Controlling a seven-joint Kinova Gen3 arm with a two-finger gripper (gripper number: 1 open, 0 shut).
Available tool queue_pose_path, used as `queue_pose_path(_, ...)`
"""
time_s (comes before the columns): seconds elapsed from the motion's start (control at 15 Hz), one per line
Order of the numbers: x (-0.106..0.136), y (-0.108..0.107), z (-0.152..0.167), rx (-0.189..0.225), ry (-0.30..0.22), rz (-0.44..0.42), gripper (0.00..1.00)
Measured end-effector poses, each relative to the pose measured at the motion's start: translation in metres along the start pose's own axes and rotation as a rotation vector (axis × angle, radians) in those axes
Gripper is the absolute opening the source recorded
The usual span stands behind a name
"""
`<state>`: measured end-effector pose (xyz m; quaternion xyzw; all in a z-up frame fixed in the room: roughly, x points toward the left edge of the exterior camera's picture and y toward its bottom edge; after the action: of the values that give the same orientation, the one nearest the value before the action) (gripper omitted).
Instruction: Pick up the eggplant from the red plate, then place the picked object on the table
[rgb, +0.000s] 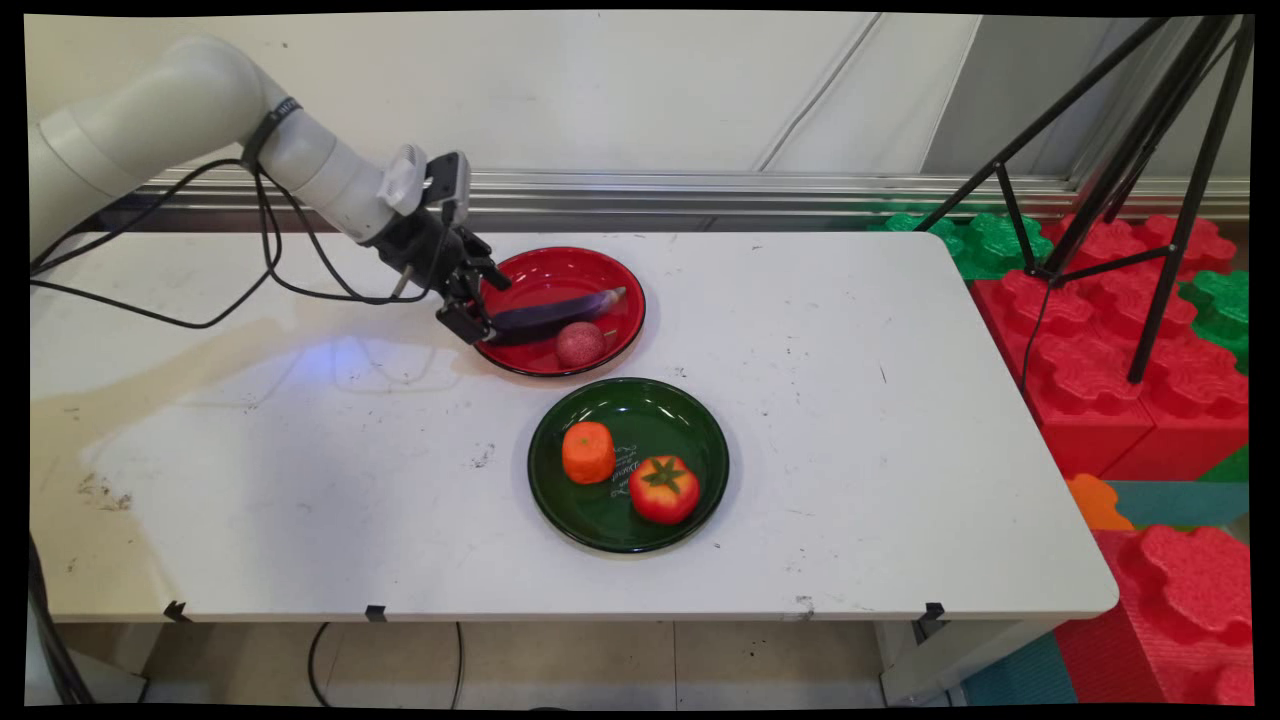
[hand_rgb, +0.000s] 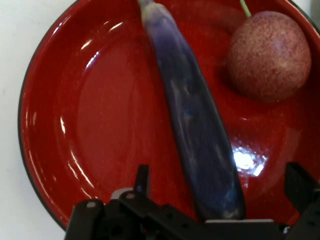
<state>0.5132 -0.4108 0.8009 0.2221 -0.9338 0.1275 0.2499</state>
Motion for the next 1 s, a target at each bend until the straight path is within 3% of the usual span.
queue_pose_path(0.53, 0.005, -0.003, 0.021, -0.005, -0.012, 0.000, 1.00)
queue_pose_path(0.6, 0.006, -0.003, 0.022, -0.005, -0.012, 0.001, 0.00)
queue_pose_path(1.0, 0.010, -0.004, 0.027, -0.008, -0.006, -0.004, 0.00)
